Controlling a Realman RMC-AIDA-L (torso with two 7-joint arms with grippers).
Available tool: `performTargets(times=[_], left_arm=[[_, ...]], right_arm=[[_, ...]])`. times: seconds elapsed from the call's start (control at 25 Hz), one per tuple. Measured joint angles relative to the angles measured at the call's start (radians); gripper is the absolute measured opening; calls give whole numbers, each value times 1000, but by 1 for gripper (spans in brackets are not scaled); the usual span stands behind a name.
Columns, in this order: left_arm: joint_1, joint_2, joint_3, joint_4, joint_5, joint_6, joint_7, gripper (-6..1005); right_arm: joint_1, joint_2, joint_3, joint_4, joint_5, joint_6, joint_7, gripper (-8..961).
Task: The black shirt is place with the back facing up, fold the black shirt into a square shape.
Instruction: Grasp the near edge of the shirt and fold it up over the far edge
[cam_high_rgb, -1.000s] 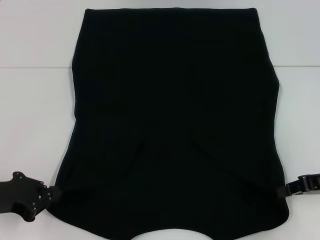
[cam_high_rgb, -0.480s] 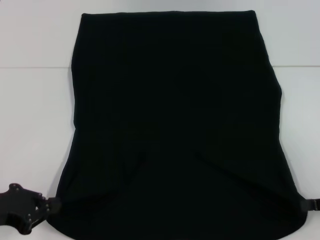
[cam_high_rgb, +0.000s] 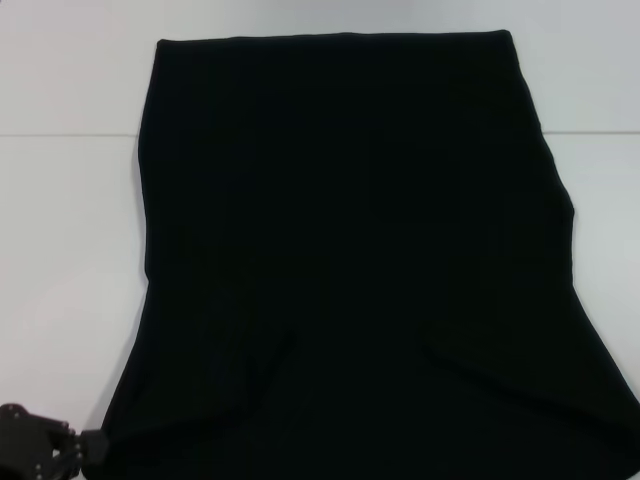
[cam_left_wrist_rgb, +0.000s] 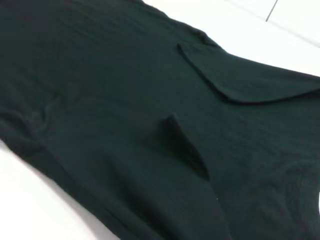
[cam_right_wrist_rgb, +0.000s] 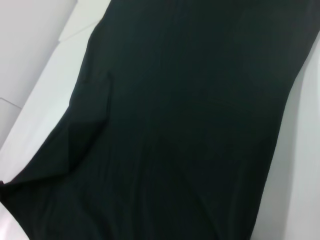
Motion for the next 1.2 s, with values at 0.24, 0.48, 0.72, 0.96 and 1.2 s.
performTargets(times=[0.24,0.48,0.72,0.96,1.2], left_arm=[[21,-2,-13,0,20,22,5,23],[39,-2,-20,1,37,48,10,22],[49,-2,-46,0,57,88,15,22],[46,-1,-67,-3,66,114,17,22],[-20,10,-67,-16,44,98,-33,23]], right_arm=[[-42,8,34,0,-2,-16,-41,32],[-72,10,61,4,-2,-25,-69,32],[-116,10,94,3,-3,-54,-96,32],[-138,11,127,-3,-3,-82,-109,32],[-49,4,168,2,-3,-79,-86,32]])
